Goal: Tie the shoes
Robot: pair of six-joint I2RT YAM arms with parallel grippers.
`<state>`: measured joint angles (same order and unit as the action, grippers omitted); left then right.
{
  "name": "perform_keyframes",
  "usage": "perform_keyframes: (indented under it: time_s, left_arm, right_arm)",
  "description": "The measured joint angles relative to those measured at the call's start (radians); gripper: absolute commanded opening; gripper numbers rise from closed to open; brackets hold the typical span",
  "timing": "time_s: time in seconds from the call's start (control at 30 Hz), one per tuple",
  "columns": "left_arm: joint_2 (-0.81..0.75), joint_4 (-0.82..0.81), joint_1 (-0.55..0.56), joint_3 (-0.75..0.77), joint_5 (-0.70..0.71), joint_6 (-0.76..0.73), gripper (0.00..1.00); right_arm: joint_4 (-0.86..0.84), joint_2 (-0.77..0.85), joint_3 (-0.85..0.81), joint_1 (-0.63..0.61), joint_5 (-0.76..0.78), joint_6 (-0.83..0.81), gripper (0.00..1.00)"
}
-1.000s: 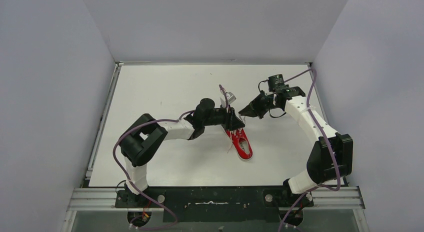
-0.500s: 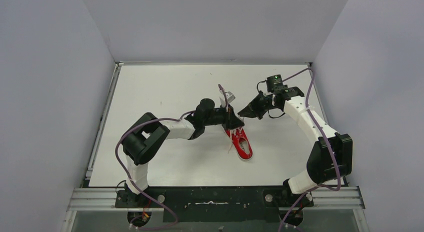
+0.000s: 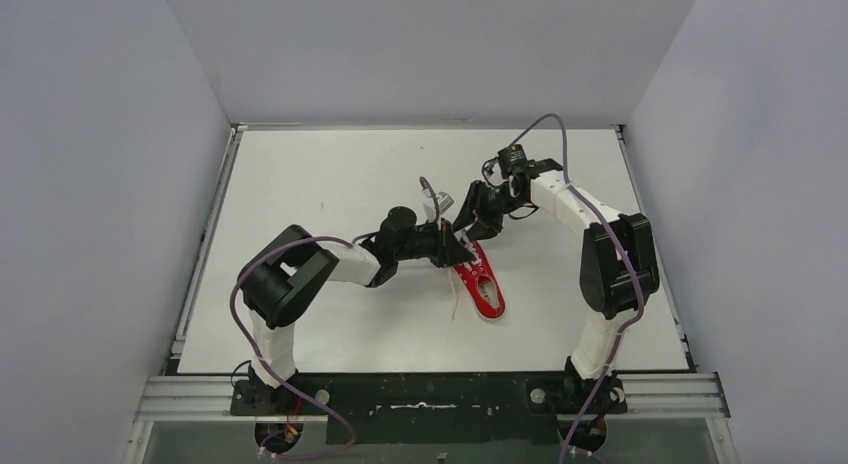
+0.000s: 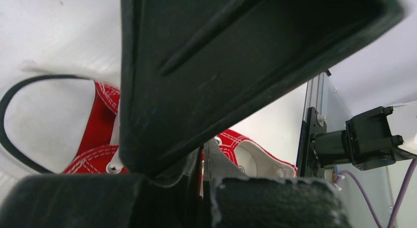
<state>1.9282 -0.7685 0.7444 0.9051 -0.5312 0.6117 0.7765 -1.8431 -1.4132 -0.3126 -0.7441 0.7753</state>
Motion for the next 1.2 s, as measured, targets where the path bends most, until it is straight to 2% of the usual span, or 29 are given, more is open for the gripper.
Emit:
perform_keyframes:
  time_s: [0.03, 0.17, 0.37, 0.53, 0.6, 0.73, 0.8, 0.83, 1.07, 1.2]
  left_arm:
    - [-0.002, 0.000, 0.000, -0.010, -0.002, 0.007, 0.00]
    - [-0.005, -0.021, -0.003, -0.029, 0.007, 0.036, 0.00]
    - [-0.010, -0.039, -0.012, -0.030, 0.011, 0.057, 0.00]
    - [-0.016, -0.039, -0.013, -0.030, 0.011, 0.058, 0.00]
    - [-0.016, -0.038, -0.013, -0.030, 0.011, 0.058, 0.00]
    - [-0.017, -0.036, -0.013, -0.030, 0.011, 0.057, 0.00]
    - [-0.017, -0.036, -0.013, -0.030, 0.011, 0.057, 0.00]
    - [-0.017, -0.036, -0.013, -0.030, 0.011, 0.057, 0.00]
    - [-0.047, -0.034, -0.008, -0.041, 0.023, 0.039, 0.00]
    - [-0.074, -0.033, 0.007, -0.060, 0.032, 0.028, 0.00]
  right_arm:
    - [0.005, -0.007, -0.003, -0.007, 0.006, -0.024, 0.54]
    - [0.043, -0.007, -0.005, 0.025, -0.010, -0.095, 0.68]
    - [0.045, -0.010, -0.004, 0.110, -0.010, -0.153, 0.66]
    - [-0.005, -0.048, -0.004, 0.114, -0.014, -0.135, 0.64]
    - [-0.032, -0.076, -0.007, 0.102, -0.018, -0.127, 0.56]
    - [-0.046, -0.140, -0.050, 0.058, -0.032, -0.124, 0.24]
    - [-0.055, -0.167, -0.078, 0.033, -0.044, -0.119, 0.04]
    - [-0.056, -0.181, -0.095, 0.019, -0.050, -0.122, 0.00]
    - [0.014, -0.259, -0.226, -0.093, -0.093, -0.190, 0.01]
    - [0.080, -0.308, -0.272, -0.143, -0.108, -0.244, 0.11]
